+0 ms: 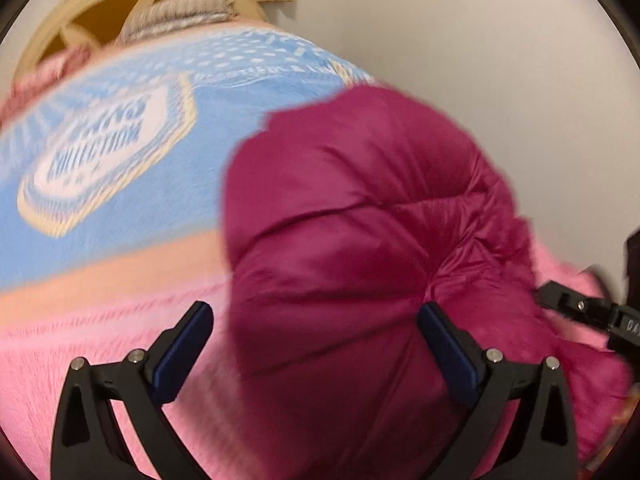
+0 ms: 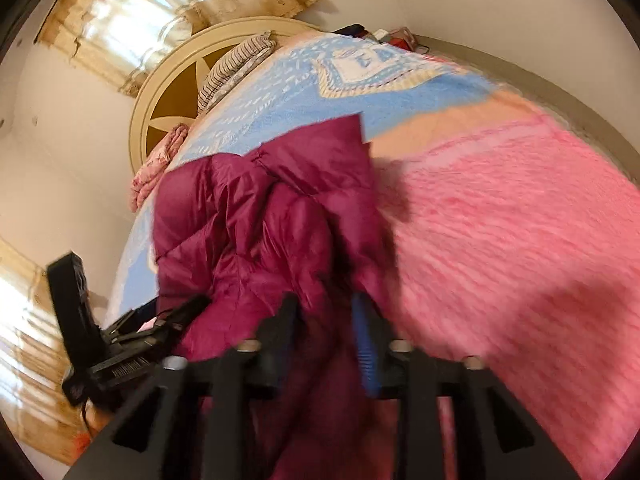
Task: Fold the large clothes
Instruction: 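Lift the folded jacket bundle with both grippers and carry it toward the stool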
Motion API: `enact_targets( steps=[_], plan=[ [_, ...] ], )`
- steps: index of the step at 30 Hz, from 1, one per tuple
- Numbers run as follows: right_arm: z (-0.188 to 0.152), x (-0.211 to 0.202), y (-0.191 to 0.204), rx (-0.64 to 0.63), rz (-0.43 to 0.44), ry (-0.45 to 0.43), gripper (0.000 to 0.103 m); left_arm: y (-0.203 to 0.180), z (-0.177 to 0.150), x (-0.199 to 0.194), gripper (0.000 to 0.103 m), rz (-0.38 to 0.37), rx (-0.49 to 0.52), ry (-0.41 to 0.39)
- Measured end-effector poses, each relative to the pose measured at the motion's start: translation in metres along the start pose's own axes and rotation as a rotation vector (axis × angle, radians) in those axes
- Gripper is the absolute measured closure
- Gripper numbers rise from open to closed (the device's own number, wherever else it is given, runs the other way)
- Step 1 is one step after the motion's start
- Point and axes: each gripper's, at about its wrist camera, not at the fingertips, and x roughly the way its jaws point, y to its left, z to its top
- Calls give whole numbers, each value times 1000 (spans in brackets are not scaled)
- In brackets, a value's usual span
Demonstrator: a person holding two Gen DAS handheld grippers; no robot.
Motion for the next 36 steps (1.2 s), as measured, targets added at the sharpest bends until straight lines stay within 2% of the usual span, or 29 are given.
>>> enact_targets(
  steps=[2, 4, 7, 9, 11, 13, 15, 20, 24, 30, 31, 34, 36],
  plan=[
    [4, -24, -4, 12, 45, -67, 20, 28, 1, -19, 0, -65, -88, -50],
    [14, -32, -8, 38, 86, -108, 17, 51, 2, -23, 0, -104, -172, -81],
    [26, -7, -3, -9, 90, -64, 17, 71, -1, -7, 0, -204, -295, -54],
    [27, 24, 3, -72, 9, -10, 17, 70, -2, 8, 0, -239, -307, -37],
    [24, 45, 7, -124, -16, 1, 17, 67, -1, 22, 0, -262, -304, -21],
    [20, 59, 6, -119, 8, 10, 17, 66, -2, 38, 0, -294, -303, 5],
    [16, 63, 6, -114, 31, -27, 17, 63, -2, 42, 0, -294, -275, -27],
    [15, 70, 11, -156, 35, -18, 17, 54, 1, 47, 0, -308, -200, -41],
    [12, 78, 28, -232, 7, 7, 27, 53, 2, 49, 0, -294, -163, -52],
    [9, 82, 33, -265, -26, 8, 39, 39, -2, 51, 0, -248, -111, -64],
    [8, 83, 34, -267, -35, 7, 41, 38, -1, 52, 3, -239, -100, -66],
    [2, 81, 41, -245, -48, 5, 55, 35, -4, 48, 17, -241, -85, -68],
    [-4, 74, 49, -250, -72, -5, 65, 34, -7, 45, 22, -245, -92, -62]
  ],
)
